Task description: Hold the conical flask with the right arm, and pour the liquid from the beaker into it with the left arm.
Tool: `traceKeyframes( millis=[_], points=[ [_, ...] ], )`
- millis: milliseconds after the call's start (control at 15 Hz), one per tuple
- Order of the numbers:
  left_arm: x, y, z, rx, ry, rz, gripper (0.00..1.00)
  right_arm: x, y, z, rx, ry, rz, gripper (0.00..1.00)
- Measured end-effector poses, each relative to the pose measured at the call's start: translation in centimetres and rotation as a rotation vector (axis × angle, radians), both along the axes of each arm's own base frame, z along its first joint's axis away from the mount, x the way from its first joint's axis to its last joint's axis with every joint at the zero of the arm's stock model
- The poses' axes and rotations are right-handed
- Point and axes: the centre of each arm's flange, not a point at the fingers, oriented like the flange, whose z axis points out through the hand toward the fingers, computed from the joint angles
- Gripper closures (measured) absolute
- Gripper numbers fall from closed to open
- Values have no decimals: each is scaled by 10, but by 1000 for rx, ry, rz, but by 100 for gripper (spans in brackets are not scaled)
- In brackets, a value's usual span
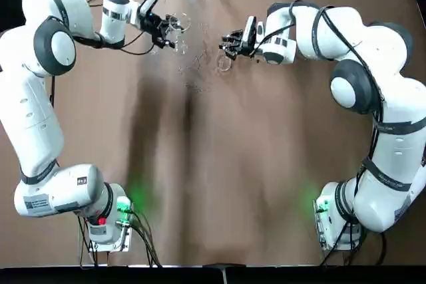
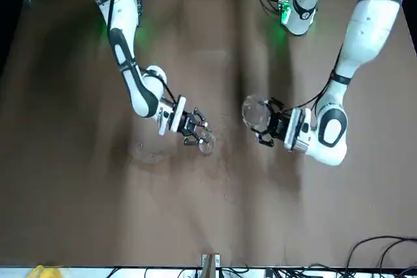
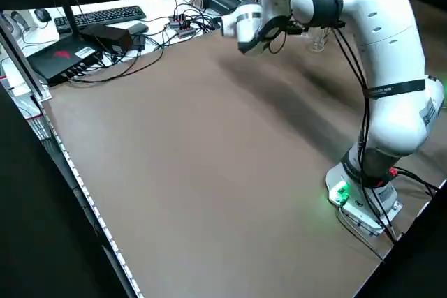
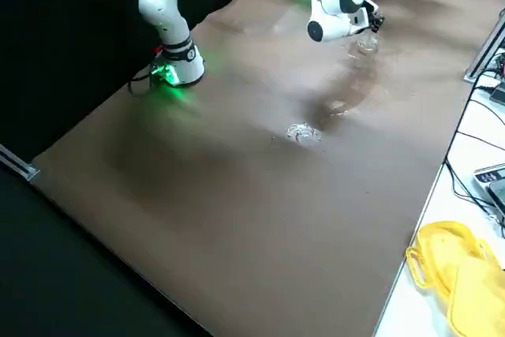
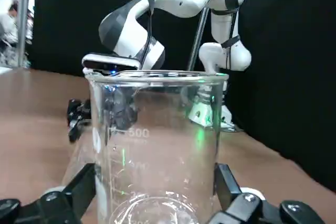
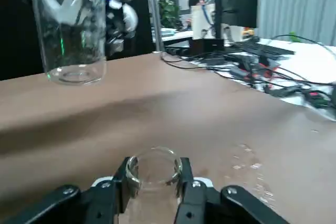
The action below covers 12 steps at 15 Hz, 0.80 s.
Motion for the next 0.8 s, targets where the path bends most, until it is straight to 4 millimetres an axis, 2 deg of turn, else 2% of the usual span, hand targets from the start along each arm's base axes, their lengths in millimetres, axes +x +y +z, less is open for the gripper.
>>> traceKeyframes(
  millis=[133, 400, 600, 800],
  points=[
    [2, 29, -23, -38, -40, 41, 4, 14, -25, -2, -6, 2, -41, 61],
    [4, 82, -69, -24, -43, 117, 4, 44, -91, -3, -48, -30, -115, 61],
    [6, 107, -94, -5, -52, 148, 4, 57, -139, -4, -78, -75, -127, 61],
    [9, 118, -113, -25, -123, 162, 4, 57, -189, -2, -109, -121, -92, 61]
  ],
)
